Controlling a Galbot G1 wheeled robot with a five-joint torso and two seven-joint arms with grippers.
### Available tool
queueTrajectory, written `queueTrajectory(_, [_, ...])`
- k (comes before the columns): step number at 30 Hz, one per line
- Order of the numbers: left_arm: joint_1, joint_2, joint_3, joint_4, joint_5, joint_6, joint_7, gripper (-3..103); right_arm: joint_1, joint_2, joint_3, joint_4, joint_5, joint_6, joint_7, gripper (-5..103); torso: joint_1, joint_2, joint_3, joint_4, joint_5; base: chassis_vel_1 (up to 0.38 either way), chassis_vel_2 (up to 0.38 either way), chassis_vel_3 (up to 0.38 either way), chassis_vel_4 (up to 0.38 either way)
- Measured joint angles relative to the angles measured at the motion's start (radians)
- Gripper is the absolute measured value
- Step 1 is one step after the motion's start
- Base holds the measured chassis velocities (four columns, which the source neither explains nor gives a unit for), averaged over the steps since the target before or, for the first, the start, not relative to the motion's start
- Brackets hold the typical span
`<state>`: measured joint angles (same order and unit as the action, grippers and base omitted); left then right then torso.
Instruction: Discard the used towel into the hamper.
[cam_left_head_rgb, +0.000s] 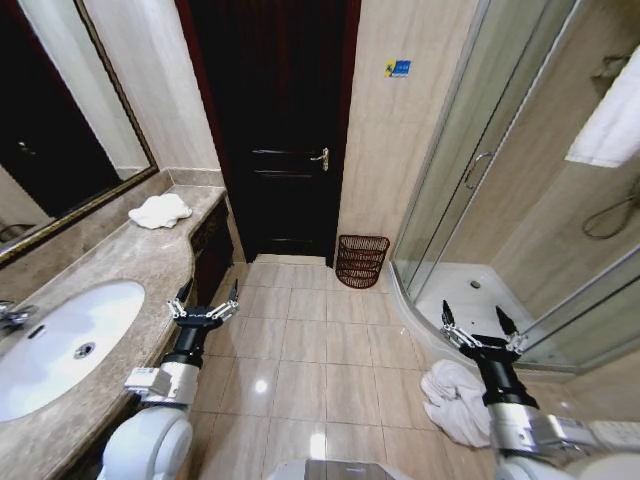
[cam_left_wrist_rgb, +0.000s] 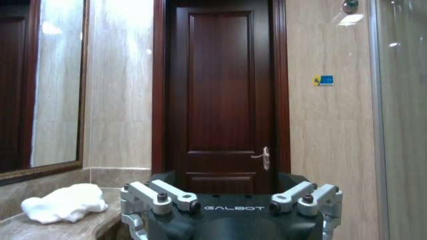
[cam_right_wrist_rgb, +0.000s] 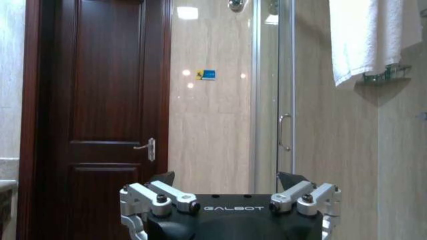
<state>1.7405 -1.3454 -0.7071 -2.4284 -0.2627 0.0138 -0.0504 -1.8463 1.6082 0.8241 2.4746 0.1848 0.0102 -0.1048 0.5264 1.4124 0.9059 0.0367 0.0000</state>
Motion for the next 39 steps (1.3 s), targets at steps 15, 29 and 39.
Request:
queueTrajectory(15, [0.005, -0.004, 0.005, 0.003, 0.002, -0.001, -0.007, 100, 0.004, 0.000, 0.000, -0.020, 0.005, 0.005, 0.001, 100, 0.000, 0.000, 0.000, -0.0001, -0.0001, -0.099, 0.109, 0.104, -0.109])
queueTrajectory(29, [0.016, -0.008, 0.000, 0.001, 0.012, -0.016, -0.011, 100, 0.006, -0.001, -0.007, -0.023, 0.005, 0.005, 0.001, 100, 0.000, 0.000, 0.000, 0.0000, 0.0000, -0.087, 0.098, 0.093, -0.086])
queueTrajectory(39, [0.017, -0.010, -0.003, -0.004, 0.017, -0.022, -0.011, 100, 0.006, 0.000, -0.002, -0.020, 0.008, 0.005, 0.003, 100, 0.000, 0.000, 0.000, 0.0000, 0.0000, -0.080, 0.117, 0.115, -0.073])
